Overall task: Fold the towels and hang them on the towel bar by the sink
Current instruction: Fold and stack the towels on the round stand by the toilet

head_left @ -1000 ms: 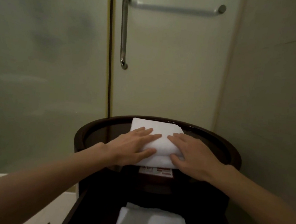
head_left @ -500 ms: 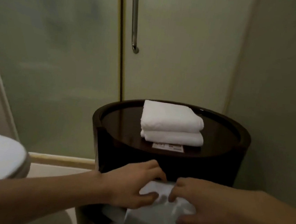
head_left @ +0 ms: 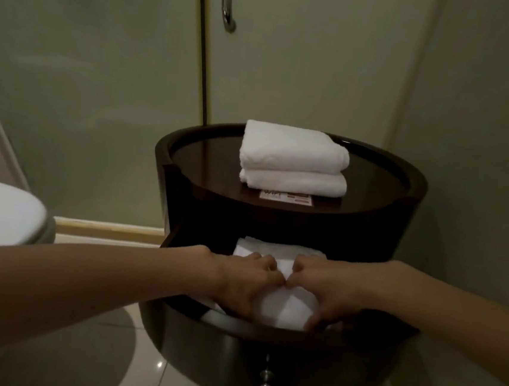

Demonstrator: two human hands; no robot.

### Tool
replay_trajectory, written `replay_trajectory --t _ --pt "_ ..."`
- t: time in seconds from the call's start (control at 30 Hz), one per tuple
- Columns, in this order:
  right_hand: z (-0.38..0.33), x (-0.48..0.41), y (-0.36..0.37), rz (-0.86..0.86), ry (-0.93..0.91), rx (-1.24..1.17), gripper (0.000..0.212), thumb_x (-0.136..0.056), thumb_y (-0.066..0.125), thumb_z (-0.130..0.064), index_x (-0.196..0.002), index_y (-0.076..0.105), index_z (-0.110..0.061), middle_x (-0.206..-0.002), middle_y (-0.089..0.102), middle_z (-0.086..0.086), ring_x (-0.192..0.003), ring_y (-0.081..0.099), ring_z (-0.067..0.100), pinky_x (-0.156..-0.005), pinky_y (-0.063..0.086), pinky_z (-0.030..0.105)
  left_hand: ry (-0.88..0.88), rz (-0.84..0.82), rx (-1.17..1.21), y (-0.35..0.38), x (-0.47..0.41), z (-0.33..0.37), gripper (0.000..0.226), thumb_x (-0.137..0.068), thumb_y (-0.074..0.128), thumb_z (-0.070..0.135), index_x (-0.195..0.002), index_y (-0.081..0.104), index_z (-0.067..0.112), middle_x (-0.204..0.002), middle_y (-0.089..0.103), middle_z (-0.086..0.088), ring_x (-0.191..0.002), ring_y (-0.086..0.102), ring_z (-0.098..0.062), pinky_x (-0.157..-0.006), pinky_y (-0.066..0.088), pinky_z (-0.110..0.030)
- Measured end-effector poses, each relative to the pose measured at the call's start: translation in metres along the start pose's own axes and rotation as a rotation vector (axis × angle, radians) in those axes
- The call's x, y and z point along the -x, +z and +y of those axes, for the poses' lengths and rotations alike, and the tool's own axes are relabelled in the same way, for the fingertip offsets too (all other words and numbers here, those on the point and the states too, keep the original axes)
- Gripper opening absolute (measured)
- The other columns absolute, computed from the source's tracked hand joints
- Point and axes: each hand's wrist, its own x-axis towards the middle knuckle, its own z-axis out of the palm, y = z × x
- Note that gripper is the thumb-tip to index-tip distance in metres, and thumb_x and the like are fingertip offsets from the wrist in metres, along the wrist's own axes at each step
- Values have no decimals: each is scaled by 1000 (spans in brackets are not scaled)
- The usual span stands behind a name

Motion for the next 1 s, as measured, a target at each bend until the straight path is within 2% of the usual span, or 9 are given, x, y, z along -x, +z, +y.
replay_trajectory --t 0.27,0.37,0.47,0.53,0.63,0.8,0.87,1.0 --pt "8 -16 12 72 11 34 81 -74 72 -52 -140 30 -32 -137 29 -2 -125 31 19 -102 35 36 -3 93 -121 9 -11 -2 74 -79 68 46 -135 32 14 -134 34 -12 -118 39 -31 -90 42 -45" --pt "13 -16 12 74 19 3 87 -72 69 -60 -142 26 -33 -138 29 -3 -125 31 18 -102 35 36 11 106 -28 0 -11 -8 72 -74 73 38 -135 39 20 -132 40 -9 -116 44 -27 -90 42 -38" --pt "13 -15 11 129 36 -22 92 -68 69 -65 -142 28 -29 -135 35 0 -121 37 20 -100 39 35 22 181 105 -12 -7 -15 62 -69 75 30 -126 51 20 -121 55 -6 -108 54 -23 -90 47 -33" --pt "10 -14 10 211 58 -51 85 -69 71 -61 -138 35 -26 -131 42 1 -117 44 19 -95 43 33 -4 248 182 -19 -2 -19 53 -69 75 28 -118 57 21 -111 63 -1 -98 60 -19 -84 50 -32" --pt "8 -11 8 308 91 -115 64 -73 71 -49 -126 46 -23 -123 50 1 -106 53 19 -87 51 36 -25 340 284 -29 4 -24 40 -69 74 24 -108 65 19 -98 69 4 -85 63 -10 -74 49 -23" --pt "16 -2 -9 420 112 -221 31 -76 61 -43 -98 55 -21 -96 61 0 -82 61 18 -72 55 40 -54 405 373 -46 11 -31 37 -71 70 23 -108 66 20 -98 70 5 -86 64 -7 -77 53 -27" --pt "21 1 -19 450 103 -243 25 -77 59 -40 -92 56 -20 -90 62 -1 -78 61 18 -71 55 41 -56 416 350 -49 13 -32 40 -73 71 29 -112 64 21 -101 69 5 -88 64 -9 -78 53 -30" --pt "28 7 -38 498 75 -300 24 -79 60 -38 -92 63 -18 -89 65 -2 -79 62 15 -73 55 41 -101 429 270 -49 14 -31 54 -69 72 53 -115 56 32 -102 67 8 -88 63 -9 -75 53 -30"
